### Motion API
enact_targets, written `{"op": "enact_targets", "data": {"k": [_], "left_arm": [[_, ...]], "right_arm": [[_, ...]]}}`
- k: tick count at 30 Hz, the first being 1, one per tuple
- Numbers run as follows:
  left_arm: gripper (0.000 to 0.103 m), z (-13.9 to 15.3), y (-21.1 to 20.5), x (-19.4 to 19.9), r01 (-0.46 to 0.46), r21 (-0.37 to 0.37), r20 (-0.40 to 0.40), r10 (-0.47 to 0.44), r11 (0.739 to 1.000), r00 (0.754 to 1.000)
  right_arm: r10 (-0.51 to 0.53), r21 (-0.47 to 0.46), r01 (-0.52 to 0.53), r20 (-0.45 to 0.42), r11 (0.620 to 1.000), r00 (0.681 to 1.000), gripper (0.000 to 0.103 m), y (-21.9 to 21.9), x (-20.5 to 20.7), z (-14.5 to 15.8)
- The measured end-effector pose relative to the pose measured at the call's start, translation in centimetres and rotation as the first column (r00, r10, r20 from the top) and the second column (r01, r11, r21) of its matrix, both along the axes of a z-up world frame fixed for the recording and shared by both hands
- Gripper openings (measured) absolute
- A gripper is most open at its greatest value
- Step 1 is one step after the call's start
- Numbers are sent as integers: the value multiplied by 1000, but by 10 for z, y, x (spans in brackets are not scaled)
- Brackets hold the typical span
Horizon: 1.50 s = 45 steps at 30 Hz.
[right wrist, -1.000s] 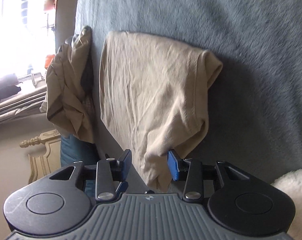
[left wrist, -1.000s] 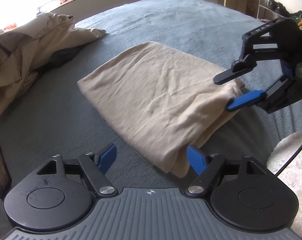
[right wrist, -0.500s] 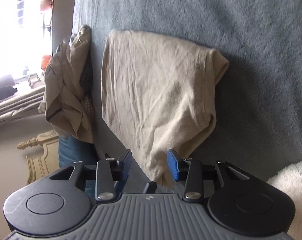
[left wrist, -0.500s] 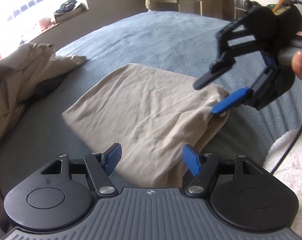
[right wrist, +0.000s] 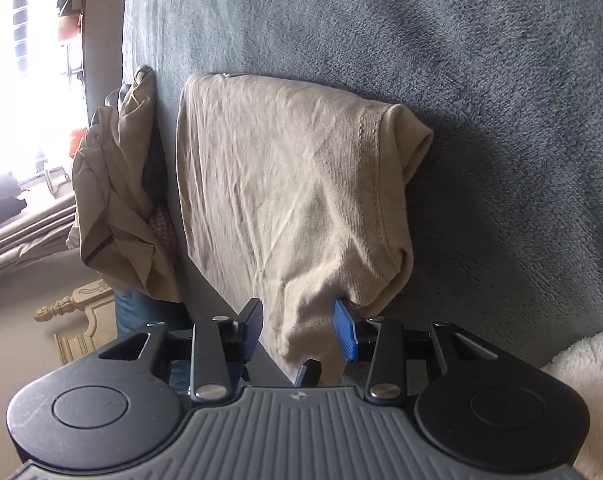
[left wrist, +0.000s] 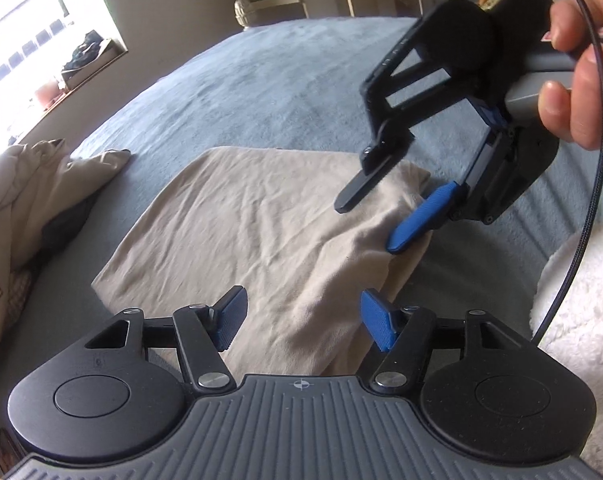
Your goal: Fold clothes
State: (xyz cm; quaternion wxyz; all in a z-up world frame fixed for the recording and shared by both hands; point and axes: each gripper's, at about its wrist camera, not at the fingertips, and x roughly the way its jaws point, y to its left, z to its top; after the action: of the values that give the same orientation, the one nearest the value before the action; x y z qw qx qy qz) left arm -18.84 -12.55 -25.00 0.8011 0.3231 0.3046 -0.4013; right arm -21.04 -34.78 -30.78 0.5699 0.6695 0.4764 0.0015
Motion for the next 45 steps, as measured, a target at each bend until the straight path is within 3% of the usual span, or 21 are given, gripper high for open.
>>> {"op": "enact_targets", "data": {"k": [9,18,24,28,32,45], "left_arm": [[58,-6,-6,3,7,13,-4,-7,1000,1000],[54,-3,-12,6,6,-14,-3,-6,1000,1000],[54,-17,-23,1,34,42,-8,-34,999,999],[43,-18,-24,-5,36,50,24,-37,998,999],[25,-14,-23,-8,31,35,31,-32,999,999],[16,-6,-21,-12,16,-10,71,-15,1000,997]], "right_arm": [[-15,35,16,-15,999,1000,47,2,7,-12],[-103,66,97,89,993,991,45,1,0,-12],[-125,86,118,91,989,988,44,0,-5,-15],[-119,91,112,72,990,990,44,-2,-7,-16],[-102,95,97,57,991,993,45,0,-5,-15],[-109,103,107,7,989,994,48,6,7,-21]]}}
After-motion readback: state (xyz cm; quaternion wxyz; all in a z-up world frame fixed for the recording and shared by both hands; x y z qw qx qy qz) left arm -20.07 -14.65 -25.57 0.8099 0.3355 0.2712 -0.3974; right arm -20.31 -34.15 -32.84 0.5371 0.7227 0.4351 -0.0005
